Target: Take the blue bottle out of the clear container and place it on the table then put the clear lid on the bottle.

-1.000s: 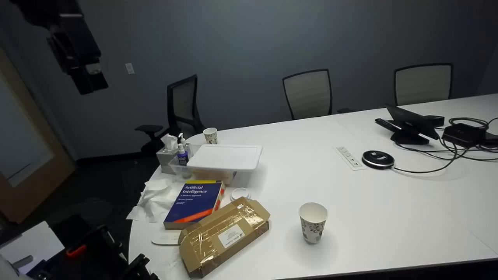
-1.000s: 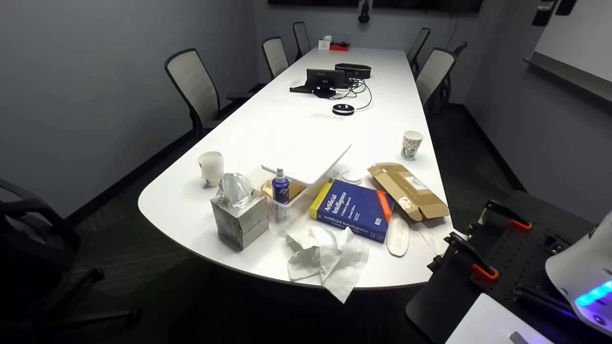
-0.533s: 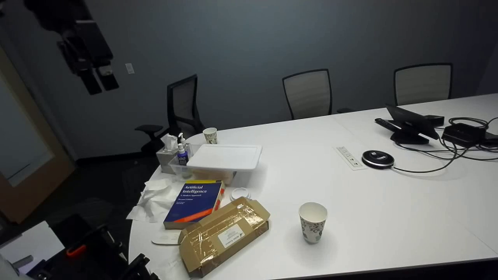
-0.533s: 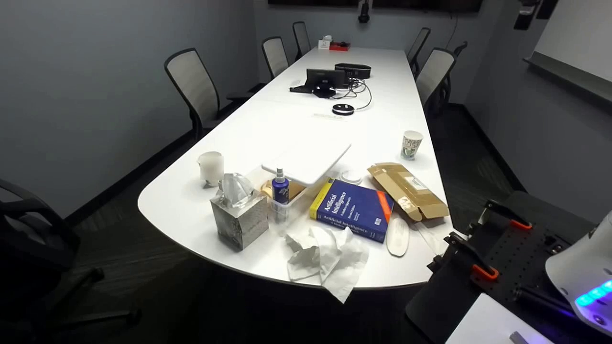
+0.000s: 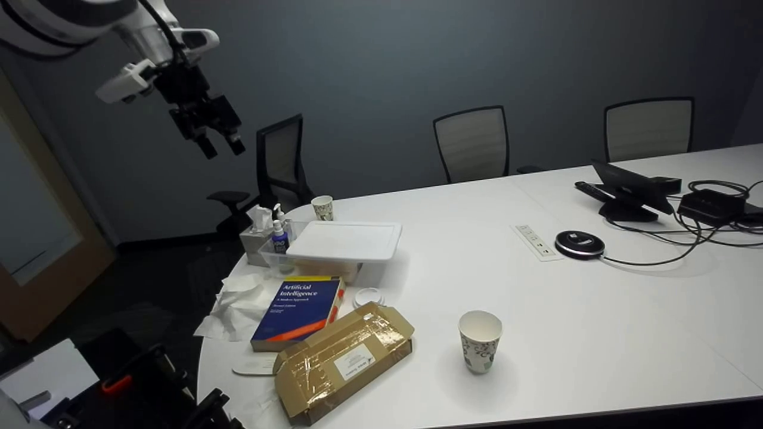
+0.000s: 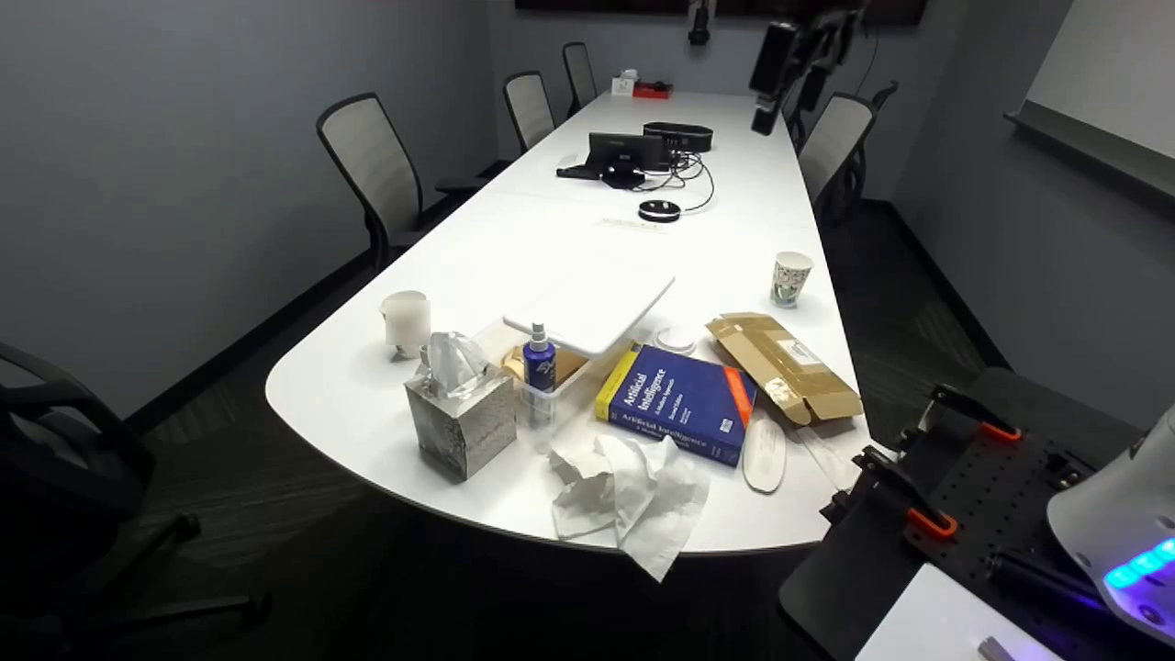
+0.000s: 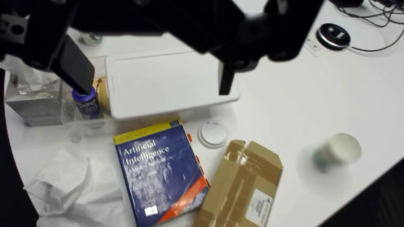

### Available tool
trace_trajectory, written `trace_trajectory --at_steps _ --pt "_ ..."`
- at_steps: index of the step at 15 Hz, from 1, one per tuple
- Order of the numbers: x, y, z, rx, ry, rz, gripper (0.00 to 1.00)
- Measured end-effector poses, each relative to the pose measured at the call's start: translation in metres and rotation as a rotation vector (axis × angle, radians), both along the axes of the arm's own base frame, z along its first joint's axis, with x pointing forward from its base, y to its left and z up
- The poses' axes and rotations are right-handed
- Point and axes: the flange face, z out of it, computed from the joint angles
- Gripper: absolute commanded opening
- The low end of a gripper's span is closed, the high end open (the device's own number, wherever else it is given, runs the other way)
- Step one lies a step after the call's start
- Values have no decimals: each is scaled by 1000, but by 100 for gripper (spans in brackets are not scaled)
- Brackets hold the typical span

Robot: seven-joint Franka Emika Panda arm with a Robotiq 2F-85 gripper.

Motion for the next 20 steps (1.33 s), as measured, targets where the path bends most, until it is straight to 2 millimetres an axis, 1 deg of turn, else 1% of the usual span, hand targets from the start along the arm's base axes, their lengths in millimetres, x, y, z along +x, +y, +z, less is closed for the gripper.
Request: trace_trajectory --at_steps 4,8,11,13,15,18,20 --pt "48 64 -62 23 -9 82 100" --pt "84 127 -128 51 12 169 100" --pt "111 165 -178 54 52 226 100" --pt "132 183 -208 61 76 239 100" --pt "150 196 -232 66 88 241 100" --pt "174 204 -262 64 94 232 100" --pt "186 204 -274 58 91 224 100"
